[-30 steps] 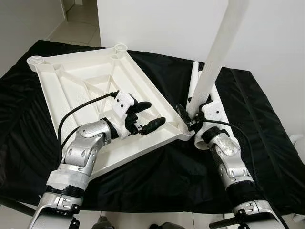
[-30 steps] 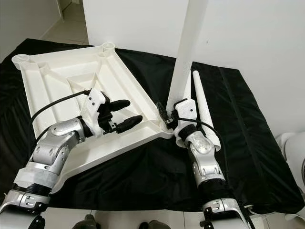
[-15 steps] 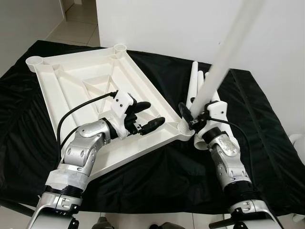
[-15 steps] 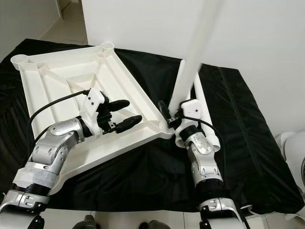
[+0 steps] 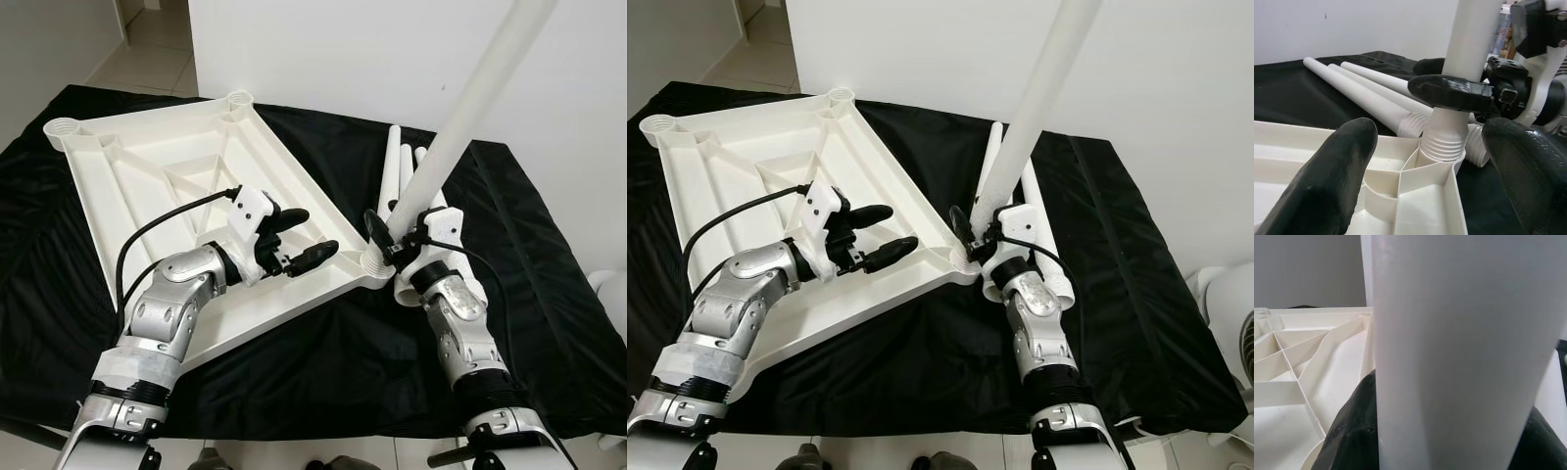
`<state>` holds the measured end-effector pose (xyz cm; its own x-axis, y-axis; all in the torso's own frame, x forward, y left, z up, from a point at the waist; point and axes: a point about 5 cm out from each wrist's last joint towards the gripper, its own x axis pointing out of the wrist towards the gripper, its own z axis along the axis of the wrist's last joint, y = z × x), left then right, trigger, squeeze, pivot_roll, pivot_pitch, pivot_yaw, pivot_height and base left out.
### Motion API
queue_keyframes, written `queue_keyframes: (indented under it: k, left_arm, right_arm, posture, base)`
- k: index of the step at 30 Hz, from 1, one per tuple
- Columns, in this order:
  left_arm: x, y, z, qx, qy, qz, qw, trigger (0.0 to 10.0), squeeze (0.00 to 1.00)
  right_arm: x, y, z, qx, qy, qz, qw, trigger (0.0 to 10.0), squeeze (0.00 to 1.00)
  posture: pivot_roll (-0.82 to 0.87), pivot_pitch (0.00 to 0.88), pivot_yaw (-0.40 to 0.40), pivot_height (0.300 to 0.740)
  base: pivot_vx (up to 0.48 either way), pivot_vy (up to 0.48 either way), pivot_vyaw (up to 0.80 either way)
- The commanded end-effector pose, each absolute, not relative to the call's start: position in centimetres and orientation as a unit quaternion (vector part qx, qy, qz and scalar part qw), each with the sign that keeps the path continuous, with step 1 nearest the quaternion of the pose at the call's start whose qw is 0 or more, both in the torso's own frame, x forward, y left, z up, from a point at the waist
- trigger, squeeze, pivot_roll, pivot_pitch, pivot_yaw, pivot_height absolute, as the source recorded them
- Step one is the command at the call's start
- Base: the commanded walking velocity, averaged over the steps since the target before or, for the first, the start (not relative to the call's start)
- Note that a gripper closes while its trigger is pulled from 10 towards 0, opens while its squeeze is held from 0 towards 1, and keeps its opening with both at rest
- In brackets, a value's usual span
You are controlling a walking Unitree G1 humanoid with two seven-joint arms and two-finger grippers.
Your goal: Building children table
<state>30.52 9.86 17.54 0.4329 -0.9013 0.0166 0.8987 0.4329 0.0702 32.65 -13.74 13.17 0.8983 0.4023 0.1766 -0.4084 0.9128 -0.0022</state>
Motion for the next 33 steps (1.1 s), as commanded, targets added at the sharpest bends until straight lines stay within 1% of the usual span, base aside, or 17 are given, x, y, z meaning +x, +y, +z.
queue_keyframes:
  k: [1, 5, 9, 12, 19, 26, 28, 29, 31, 33]
  left_arm:
    - [30.5, 9.7, 17.7, 0.026, -0.026, -0.529, 0.848, 10.0, 0.0]
    - [30.5, 9.7, 17.7, 0.026, -0.027, -0.528, 0.848, 10.0, 0.0]
    - [30.5, 9.7, 17.6, 0.025, -0.026, -0.528, 0.849, 10.0, 0.0]
    - [30.4, 9.6, 17.6, 0.025, -0.026, -0.528, 0.848, 10.0, 0.0]
    - [30.4, 9.9, 17.6, 0.024, -0.025, -0.525, 0.851, 10.0, 0.0]
    - [30.4, 9.9, 17.6, 0.024, -0.025, -0.527, 0.849, 10.0, 0.0]
    - [30.4, 9.8, 17.6, 0.025, -0.025, -0.528, 0.848, 10.0, 0.0]
    - [30.4, 9.8, 17.6, 0.025, -0.025, -0.528, 0.848, 10.0, 0.0]
    - [30.4, 9.7, 17.6, 0.024, -0.025, -0.529, 0.848, 10.0, 0.0]
    - [30.4, 9.7, 17.6, 0.024, -0.025, -0.53, 0.847, 10.0, 0.0]
  right_arm:
    - [32.2, -13.9, 9.5, 0.028, 0.017, 0.182, 0.983, 10.0, 0.0]
    - [32.5, -13.7, 9.7, 0.027, 0.018, 0.167, 0.985, 10.0, 0.0]
    - [32.5, -12.5, 10.3, 0.021, 0.0, 0.156, 0.988, 10.0, 0.0]
    - [32.3, -12.3, 10.3, 0.019, -0.001, 0.152, 0.988, 10.0, 0.0]
    - [31.2, -11.9, 9.7, 0.019, -0.009, 0.145, 0.989, 10.0, 0.0]
    - [31.0, -12.1, 10.1, 0.023, -0.019, 0.091, 0.995, 10.0, 0.0]
    - [31.0, -11.9, 10.6, 0.014, -0.02, 0.045, 0.999, 10.0, 0.0]
    - [31.0, -11.9, 10.6, 0.014, -0.02, 0.045, 0.999, 10.0, 0.0]
    - [31.0, -12.0, 10.7, 0.013, -0.009, -0.015, 1.0, 10.0, 0.0]
    - [31.0, -11.9, 10.7, 0.017, -0.006, -0.03, 0.999, 10.0, 0.0]
  posture:
    - [0.07, 0.04, -0.099, 0.74]
    - [0.07, 0.04, -0.099, 0.74]
    - [0.07, 0.036, -0.103, 0.74]
    - [0.07, 0.037, -0.105, 0.74]
    - [0.07, 0.035, -0.108, 0.74]
    - [0.06, 0.033, -0.11, 0.74]
    - [0.06, 0.033, -0.11, 0.74]
    - [0.06, 0.033, -0.11, 0.74]
    - [0.06, 0.032, -0.109, 0.74]
    - [0.06, 0.033, -0.109, 0.74]
  base:
    - [0.0, 0.0, 0.0]
    - [0.0, 0.0, 0.0]
    - [0.0, 0.0, 0.0]
    - [0.0, 0.0, 0.0]
    - [0.0, 0.0, 0.0]
    - [0.0, 0.0, 0.0]
    - [0.0, 0.0, 0.0]
    - [0.0, 0.0, 0.0]
    - [0.0, 0.0, 0.0]
    - [0.0, 0.0, 0.0]
